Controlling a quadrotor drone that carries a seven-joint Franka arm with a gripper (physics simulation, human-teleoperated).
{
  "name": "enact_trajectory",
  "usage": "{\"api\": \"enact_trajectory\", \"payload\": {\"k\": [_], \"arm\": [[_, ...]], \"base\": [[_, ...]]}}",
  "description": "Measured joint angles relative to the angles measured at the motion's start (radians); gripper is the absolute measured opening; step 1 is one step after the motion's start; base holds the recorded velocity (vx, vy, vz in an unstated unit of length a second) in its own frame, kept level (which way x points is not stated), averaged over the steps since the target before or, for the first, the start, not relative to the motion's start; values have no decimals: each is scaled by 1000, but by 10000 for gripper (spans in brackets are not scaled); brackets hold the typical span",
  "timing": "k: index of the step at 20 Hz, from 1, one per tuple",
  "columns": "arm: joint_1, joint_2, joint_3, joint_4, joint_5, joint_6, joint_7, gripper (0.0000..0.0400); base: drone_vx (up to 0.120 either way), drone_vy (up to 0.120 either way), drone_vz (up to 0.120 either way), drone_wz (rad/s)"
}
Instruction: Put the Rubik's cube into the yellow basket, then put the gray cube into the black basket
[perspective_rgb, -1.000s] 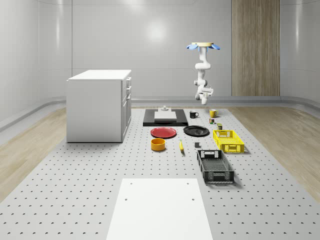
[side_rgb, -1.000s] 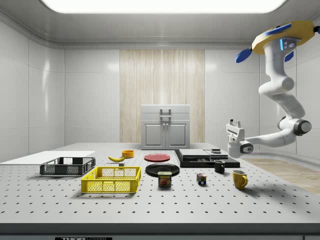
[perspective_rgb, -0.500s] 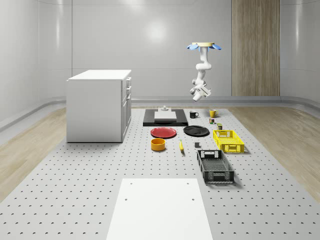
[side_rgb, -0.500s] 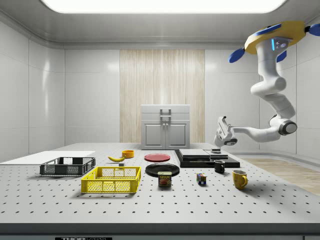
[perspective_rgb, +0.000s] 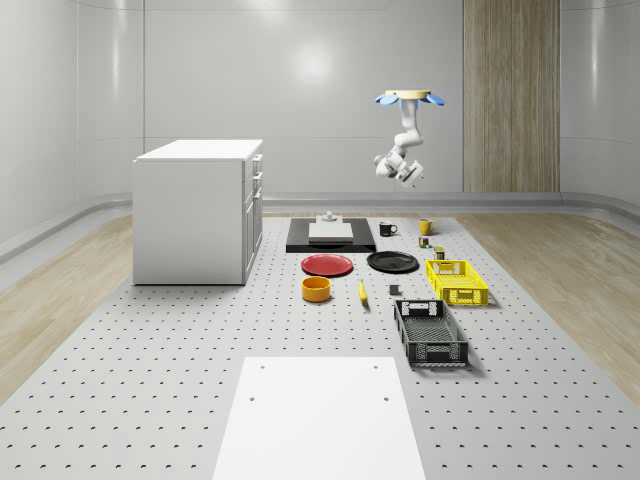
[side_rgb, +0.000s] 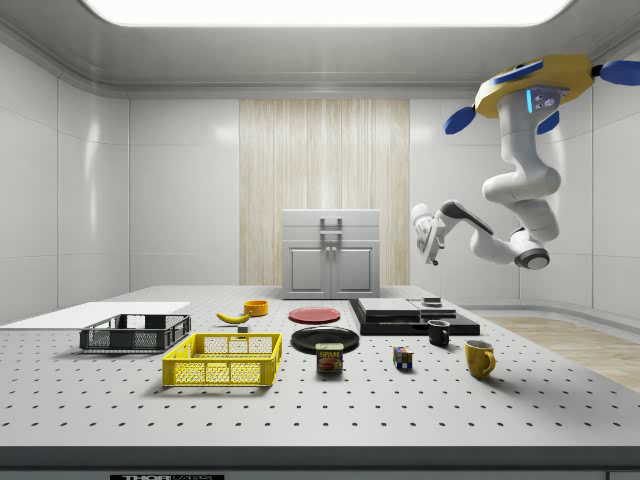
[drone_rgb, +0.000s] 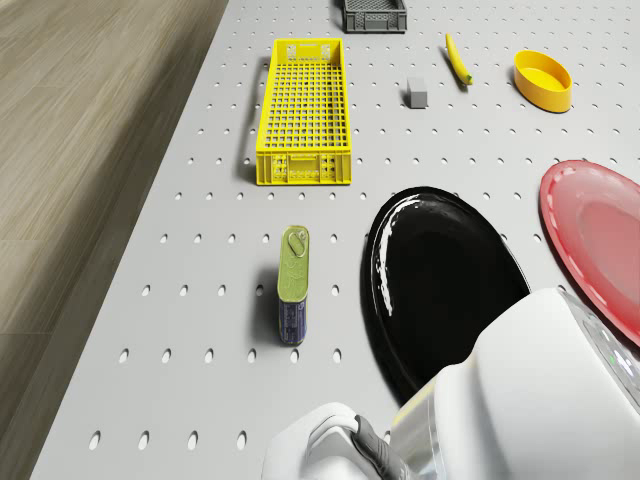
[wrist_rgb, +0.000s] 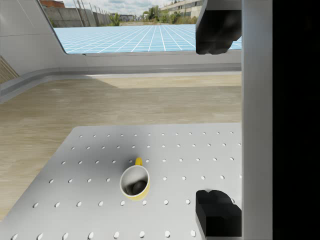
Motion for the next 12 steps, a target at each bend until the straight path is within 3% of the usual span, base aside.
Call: {"api": "enact_trajectory", "payload": {"k": [4, 7, 12], "arm": [[-196, -50, 114, -87, -203, -91, 139, 400], [-299, -82, 166, -113, -274, -137, 207, 400], [-399, -125, 214, -127, -319, -172, 273, 400]], "base": [[120, 0, -120, 0], [107, 0, -120, 0], [0, 0, -120, 0]]}}
